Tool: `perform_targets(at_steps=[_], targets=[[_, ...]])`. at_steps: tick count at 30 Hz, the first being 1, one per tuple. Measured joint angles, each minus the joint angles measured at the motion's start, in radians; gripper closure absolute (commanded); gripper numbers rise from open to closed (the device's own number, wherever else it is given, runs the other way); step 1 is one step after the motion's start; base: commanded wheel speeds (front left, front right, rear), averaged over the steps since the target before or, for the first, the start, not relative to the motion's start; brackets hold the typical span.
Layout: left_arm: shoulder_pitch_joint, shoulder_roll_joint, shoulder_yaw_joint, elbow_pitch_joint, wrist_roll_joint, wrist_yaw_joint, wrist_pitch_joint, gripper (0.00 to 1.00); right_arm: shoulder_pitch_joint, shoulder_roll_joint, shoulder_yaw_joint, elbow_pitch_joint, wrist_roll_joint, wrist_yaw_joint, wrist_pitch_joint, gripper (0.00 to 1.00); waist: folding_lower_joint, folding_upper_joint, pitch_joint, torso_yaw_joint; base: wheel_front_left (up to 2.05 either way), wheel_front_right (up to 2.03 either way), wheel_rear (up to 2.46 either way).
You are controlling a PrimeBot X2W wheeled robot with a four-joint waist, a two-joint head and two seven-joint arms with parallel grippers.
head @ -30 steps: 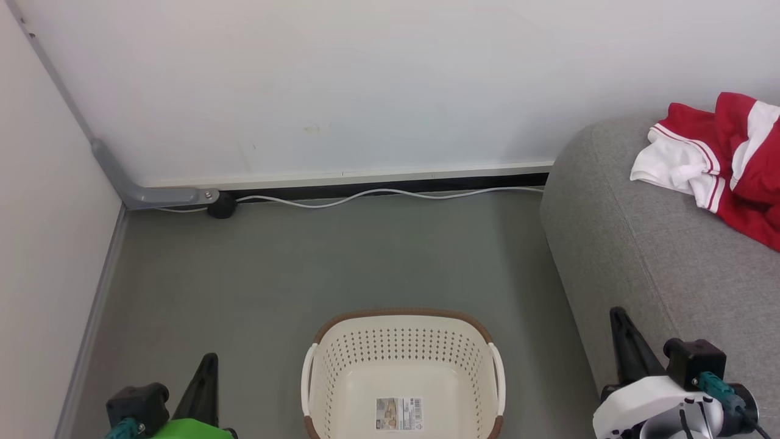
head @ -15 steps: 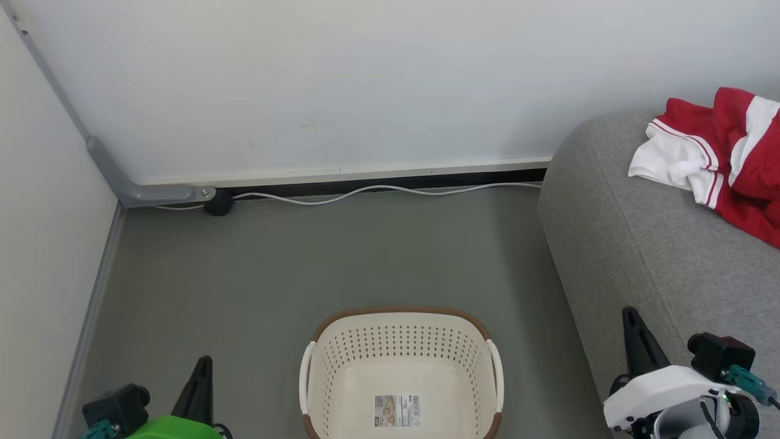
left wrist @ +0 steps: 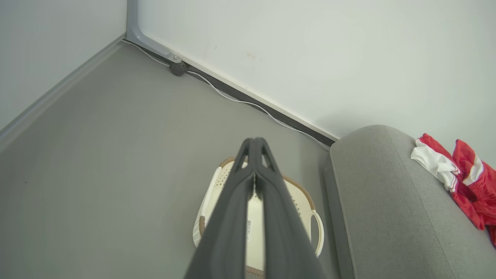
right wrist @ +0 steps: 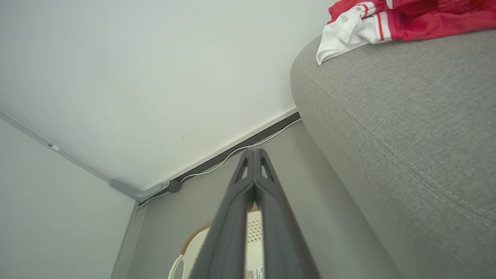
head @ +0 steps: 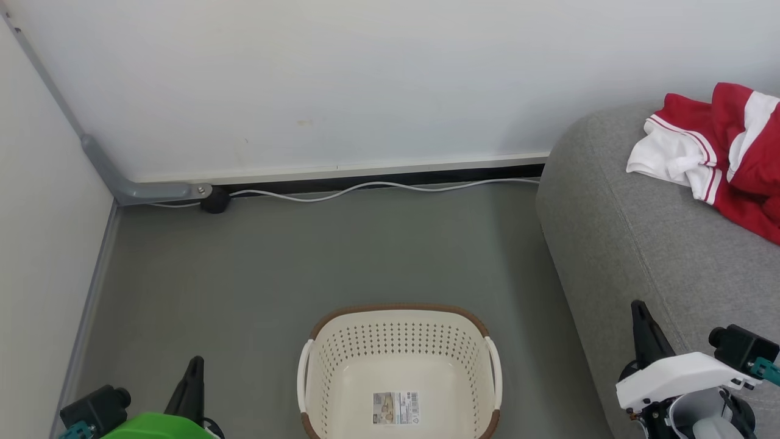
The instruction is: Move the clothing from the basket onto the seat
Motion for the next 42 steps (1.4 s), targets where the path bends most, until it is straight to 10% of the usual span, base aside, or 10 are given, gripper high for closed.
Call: perform_targets(at_steps=[42], targets=[[-0.111,-0.04,0.123,0.101,-0.468,-0.089,0.071,1.0,-0.081,0.03,-0.134,0.024,0.558,0.088,0.15,1.0,0.0,0.0,0.024,-0.018,0.0,0.0,0.0]])
